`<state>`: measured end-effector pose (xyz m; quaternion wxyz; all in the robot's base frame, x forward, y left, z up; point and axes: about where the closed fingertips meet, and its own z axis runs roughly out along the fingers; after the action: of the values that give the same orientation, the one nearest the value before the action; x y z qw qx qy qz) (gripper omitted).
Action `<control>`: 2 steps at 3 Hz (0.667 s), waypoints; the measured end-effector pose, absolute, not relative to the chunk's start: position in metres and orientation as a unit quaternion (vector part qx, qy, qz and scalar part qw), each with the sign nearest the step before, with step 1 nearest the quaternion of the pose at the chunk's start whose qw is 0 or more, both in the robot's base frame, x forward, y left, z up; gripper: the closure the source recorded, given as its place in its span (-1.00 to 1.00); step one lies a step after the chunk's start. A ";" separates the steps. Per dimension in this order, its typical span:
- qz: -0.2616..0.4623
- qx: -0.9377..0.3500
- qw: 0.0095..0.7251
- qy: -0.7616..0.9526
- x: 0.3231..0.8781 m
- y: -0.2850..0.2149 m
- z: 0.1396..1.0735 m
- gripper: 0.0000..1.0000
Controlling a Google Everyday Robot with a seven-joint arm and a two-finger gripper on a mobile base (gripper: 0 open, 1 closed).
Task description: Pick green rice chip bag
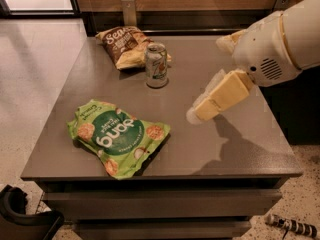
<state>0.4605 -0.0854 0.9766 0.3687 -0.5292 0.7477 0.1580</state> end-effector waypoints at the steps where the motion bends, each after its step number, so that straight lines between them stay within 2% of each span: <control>1: 0.161 -0.521 0.407 0.733 0.462 -0.044 0.956 -1.00; 2: 0.132 -0.507 0.443 0.727 0.476 -0.024 0.952 -1.00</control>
Offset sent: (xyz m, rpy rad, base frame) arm 0.0247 0.0822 -0.0393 0.0507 -0.1967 -0.0874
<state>0.4762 -0.0238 0.9516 0.4428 -0.5073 0.7275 0.1317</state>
